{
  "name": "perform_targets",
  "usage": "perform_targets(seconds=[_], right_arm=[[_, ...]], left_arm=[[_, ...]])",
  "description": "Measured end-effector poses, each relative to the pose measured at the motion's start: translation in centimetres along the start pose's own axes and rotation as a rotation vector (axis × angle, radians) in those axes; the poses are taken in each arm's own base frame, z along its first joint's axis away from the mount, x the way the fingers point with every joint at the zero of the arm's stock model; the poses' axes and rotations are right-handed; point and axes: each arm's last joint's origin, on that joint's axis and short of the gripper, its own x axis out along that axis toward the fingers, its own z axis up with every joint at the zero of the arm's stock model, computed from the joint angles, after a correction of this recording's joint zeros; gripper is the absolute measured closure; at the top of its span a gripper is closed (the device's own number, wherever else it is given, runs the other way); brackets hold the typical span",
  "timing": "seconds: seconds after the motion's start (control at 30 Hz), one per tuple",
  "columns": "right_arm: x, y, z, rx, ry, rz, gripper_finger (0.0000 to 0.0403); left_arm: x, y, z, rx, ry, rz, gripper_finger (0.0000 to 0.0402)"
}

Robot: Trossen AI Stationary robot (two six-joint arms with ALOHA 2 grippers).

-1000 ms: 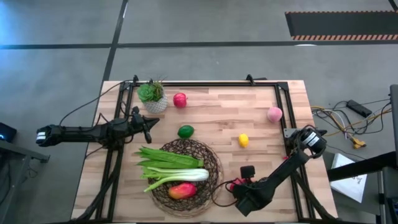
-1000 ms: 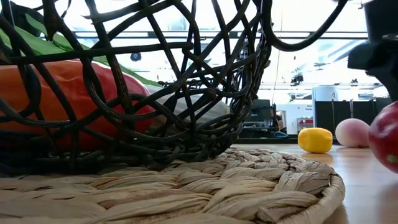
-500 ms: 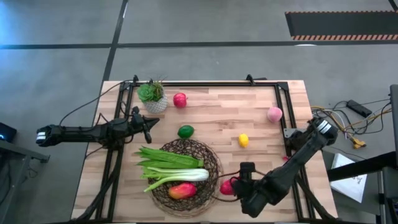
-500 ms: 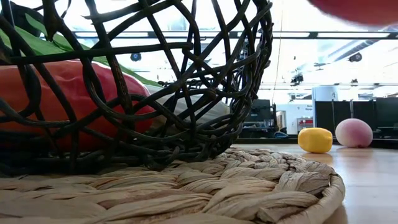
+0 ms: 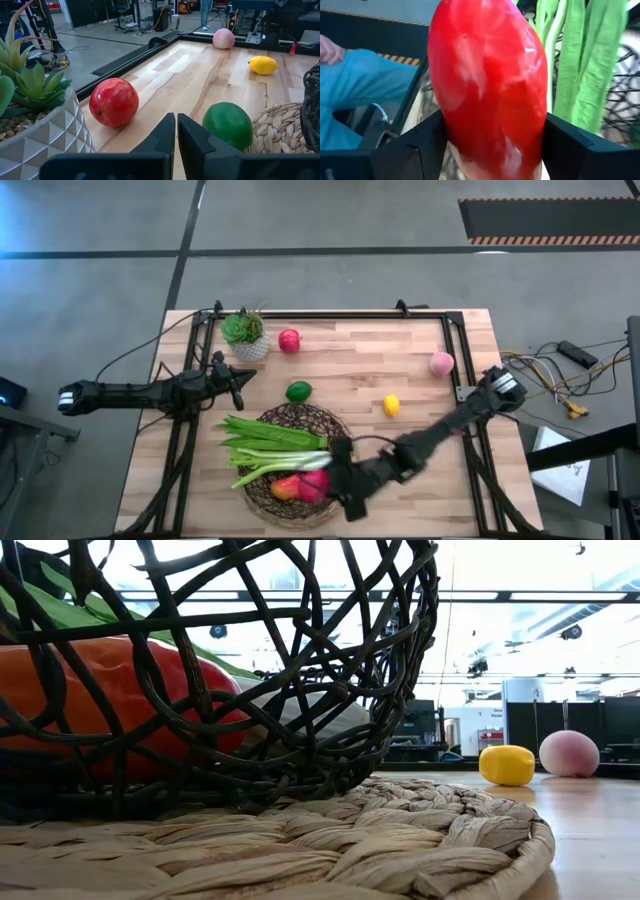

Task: Build produce basket
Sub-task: Put the mango into the mesh basket

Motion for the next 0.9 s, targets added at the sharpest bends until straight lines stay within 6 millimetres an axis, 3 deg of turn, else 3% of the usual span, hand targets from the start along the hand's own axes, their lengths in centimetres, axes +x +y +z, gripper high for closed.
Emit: perform_targets(seconds=[0.23,0.5,0.9], right_arm=[[3.5,-3.2,-1.3,0.052,0.118,0.106,0.0157],[4.6,-3.6,-2.5,0.028,0.200,0.123,0.0138],[4.8,-4.4,-3.1,0.014,0.264,0.097,0.0093]], left_arm=[[0.0,0.0,0.0,0.000,0.001,0.000,0.0398],[0.0,0.0,0.0,0.000,0.001,0.000,0.0398],[0.0,0.0,0.0,0.000,-0.001,0.000,0.0398]])
